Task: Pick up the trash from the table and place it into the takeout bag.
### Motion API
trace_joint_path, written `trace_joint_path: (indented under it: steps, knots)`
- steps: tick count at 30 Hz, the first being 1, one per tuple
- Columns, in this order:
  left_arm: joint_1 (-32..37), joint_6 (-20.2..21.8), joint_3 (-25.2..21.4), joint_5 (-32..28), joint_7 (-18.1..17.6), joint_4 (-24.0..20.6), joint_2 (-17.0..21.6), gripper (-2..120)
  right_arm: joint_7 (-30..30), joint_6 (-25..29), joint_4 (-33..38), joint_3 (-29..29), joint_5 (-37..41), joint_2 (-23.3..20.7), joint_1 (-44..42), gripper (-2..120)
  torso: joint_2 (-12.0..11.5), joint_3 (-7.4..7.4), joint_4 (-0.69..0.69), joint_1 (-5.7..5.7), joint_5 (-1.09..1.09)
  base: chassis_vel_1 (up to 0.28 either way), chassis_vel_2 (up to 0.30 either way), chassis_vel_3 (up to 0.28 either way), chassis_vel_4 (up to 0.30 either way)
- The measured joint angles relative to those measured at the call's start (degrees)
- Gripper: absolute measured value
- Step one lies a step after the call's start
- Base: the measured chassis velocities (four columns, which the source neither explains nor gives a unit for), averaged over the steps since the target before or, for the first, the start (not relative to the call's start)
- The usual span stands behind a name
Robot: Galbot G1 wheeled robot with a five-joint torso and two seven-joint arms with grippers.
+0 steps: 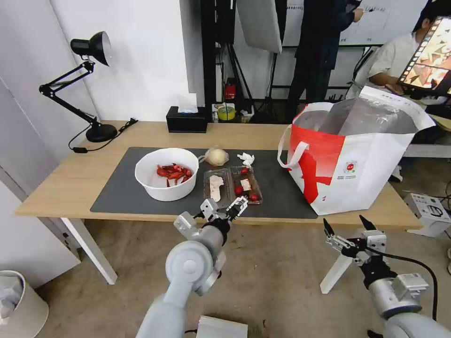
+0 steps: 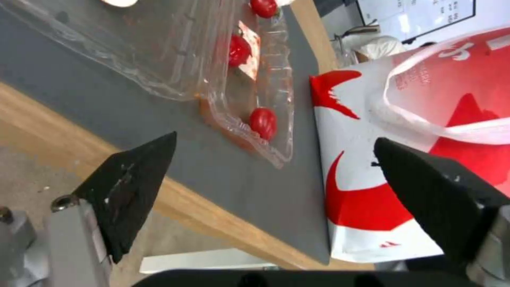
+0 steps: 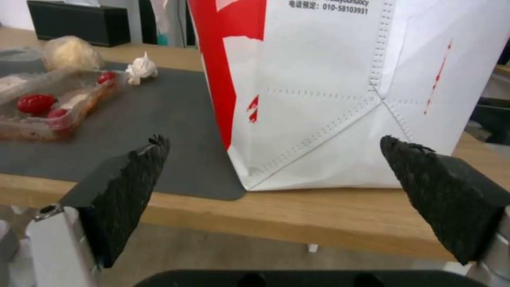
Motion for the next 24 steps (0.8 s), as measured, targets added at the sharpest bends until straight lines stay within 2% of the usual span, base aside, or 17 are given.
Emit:
trace_joint_path:
  steps: [24]
  knots:
    - [-3.9, -0.4, -1.0, 0.1, -1.4, 5.6, -1.3, 100, 0.0, 0.2, -1.8, -0.4, -0.1, 0.2, 1.2, 100, 0.0, 0.00, 0.00, -0.01, -0.01, 0.000, 0.000, 0.000, 0.000]
